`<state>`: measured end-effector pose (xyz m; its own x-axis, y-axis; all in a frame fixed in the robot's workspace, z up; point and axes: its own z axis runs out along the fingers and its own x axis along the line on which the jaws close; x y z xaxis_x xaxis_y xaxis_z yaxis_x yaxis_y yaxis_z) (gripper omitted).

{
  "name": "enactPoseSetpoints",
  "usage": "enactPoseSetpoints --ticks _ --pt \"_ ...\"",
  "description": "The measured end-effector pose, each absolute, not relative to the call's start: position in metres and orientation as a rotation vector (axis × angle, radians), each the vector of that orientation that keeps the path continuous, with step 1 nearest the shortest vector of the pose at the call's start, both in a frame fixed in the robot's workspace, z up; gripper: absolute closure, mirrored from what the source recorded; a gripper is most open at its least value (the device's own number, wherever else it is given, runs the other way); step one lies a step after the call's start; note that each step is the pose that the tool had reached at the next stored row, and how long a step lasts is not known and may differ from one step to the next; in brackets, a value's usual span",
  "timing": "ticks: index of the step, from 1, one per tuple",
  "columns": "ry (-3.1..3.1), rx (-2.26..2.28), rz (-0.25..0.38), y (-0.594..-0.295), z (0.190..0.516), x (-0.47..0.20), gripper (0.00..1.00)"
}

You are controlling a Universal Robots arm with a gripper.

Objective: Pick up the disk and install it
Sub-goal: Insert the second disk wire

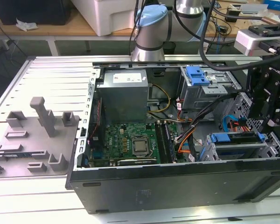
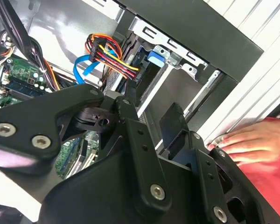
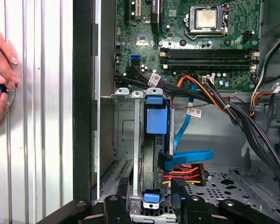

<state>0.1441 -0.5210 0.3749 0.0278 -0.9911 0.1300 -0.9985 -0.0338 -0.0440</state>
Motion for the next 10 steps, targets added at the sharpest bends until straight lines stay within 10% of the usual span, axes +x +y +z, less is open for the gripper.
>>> enactPoseSetpoints --ticks 10 --pt "-2.142 2.208 0.192 -0.5207 0.3749 0.1441 0.52"
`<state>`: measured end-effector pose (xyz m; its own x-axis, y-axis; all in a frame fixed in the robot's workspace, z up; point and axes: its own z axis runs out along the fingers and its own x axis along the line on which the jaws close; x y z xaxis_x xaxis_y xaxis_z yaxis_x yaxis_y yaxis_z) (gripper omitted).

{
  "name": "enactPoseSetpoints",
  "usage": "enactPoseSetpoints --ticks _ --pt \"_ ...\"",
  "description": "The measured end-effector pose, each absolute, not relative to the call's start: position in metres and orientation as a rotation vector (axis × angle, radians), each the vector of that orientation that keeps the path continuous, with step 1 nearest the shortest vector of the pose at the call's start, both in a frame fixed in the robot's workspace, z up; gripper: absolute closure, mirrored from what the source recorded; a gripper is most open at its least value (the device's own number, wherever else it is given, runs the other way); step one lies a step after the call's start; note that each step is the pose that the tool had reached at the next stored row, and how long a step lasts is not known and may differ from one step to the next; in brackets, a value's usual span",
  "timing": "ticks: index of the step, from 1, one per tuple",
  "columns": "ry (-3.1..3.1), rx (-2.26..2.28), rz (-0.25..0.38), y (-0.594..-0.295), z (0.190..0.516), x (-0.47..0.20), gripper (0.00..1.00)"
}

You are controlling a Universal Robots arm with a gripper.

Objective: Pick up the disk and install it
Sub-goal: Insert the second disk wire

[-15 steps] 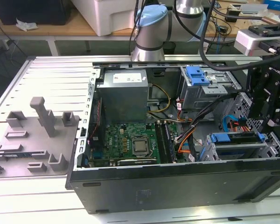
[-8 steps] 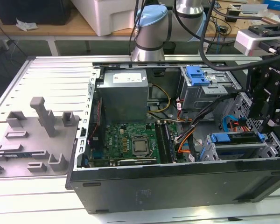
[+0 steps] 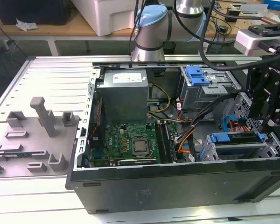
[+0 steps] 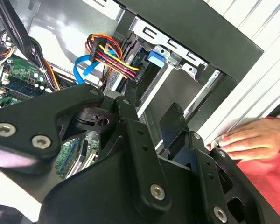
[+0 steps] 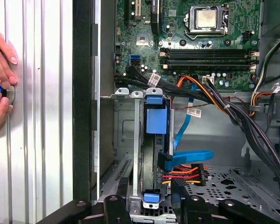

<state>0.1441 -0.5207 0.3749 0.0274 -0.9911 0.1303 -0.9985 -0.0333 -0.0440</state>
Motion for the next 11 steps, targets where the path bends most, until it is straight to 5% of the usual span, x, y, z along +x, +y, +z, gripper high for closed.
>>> enactPoseSetpoints --ticks 11 --pt "-2.135 2.192 0.201 -0.505 0.374 0.144 0.52"
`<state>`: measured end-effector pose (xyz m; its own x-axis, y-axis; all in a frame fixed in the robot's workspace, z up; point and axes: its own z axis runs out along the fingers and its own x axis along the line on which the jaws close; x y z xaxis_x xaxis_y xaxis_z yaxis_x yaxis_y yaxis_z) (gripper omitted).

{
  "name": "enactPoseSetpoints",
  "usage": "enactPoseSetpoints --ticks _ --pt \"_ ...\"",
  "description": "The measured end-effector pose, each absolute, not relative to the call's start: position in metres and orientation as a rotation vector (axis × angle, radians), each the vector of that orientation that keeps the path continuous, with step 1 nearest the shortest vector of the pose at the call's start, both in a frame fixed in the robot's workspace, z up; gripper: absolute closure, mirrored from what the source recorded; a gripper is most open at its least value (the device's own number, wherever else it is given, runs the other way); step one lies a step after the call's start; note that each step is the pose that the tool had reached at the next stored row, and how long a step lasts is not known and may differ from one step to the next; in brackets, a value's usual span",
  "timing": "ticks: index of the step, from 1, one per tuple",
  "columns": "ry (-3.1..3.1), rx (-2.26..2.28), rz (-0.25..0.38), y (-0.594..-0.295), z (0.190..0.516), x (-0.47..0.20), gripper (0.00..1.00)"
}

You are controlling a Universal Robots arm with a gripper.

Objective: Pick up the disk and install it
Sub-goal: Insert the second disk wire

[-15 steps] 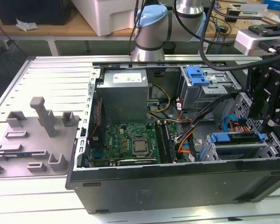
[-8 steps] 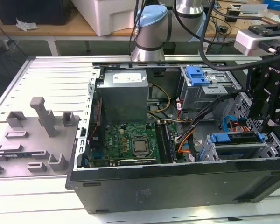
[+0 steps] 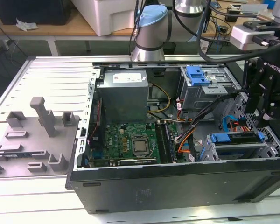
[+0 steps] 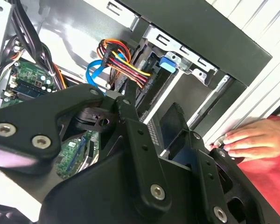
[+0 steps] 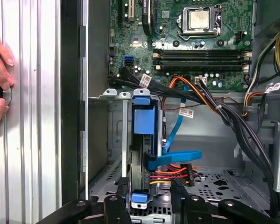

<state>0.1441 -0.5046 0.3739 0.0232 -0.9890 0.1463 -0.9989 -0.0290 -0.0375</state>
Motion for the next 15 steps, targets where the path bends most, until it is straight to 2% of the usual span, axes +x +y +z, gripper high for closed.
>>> enactPoseSetpoints --ticks 15 --pt "-2.121 2.137 0.198 -0.4998 0.3734 0.1405 0.52"
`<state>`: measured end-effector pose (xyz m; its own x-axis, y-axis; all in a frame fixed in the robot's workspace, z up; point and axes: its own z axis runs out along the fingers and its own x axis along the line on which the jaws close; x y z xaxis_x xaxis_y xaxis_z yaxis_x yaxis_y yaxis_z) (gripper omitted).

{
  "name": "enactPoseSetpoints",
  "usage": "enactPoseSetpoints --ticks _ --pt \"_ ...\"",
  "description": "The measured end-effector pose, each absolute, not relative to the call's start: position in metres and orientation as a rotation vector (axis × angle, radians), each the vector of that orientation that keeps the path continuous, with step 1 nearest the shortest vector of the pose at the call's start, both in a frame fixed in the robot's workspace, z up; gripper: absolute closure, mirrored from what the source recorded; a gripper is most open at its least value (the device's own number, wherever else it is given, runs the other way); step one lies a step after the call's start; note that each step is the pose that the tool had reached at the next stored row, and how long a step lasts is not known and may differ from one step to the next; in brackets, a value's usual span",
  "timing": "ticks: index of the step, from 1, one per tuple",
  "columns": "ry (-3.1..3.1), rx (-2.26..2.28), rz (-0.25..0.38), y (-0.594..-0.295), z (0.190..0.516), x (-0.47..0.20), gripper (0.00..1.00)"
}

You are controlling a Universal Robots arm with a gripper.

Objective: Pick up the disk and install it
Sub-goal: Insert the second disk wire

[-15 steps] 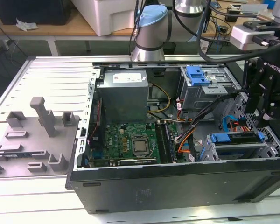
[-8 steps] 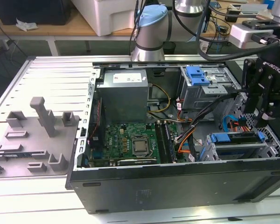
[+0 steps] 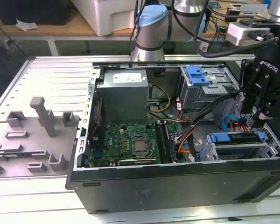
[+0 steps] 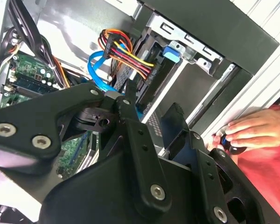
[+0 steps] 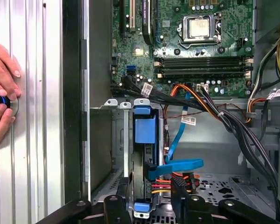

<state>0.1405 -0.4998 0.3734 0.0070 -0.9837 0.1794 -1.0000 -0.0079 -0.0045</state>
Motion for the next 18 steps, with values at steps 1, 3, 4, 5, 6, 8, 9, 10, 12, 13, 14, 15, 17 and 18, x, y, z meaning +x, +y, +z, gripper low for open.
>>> enactPoseSetpoints --ticks 1,3,4,5,6,8,9,10,12,13,14,15,17,18 --pt "-2.118 2.135 0.198 -0.500 0.373 0.140 0.52" --pt "-2.112 2.130 0.198 -0.499 0.373 0.140 0.52" --pt "-2.107 2.126 0.200 -0.498 0.373 0.138 0.52" --pt "-2.103 2.128 0.201 -0.498 0.372 0.138 0.52" --pt "-2.098 2.131 0.204 -0.496 0.372 0.137 0.52" --pt "-2.080 2.145 0.209 -0.493 0.372 0.136 0.52" --pt "-2.069 2.154 0.212 -0.492 0.372 0.135 0.52" --pt "-2.060 2.160 0.216 -0.491 0.372 0.135 0.52" --pt "-2.021 2.177 0.234 -0.489 0.372 0.133 0.52" --pt "-2.011 2.178 0.240 -0.489 0.372 0.133 0.52" --pt "-2.006 2.177 0.243 -0.489 0.371 0.132 0.52" --pt "-2.000 2.173 0.250 -0.489 0.371 0.132 0.52" --pt "-1.996 2.169 0.257 -0.489 0.369 0.132 0.52" --pt "-1.995 2.168 0.258 -0.489 0.368 0.132 0.52"
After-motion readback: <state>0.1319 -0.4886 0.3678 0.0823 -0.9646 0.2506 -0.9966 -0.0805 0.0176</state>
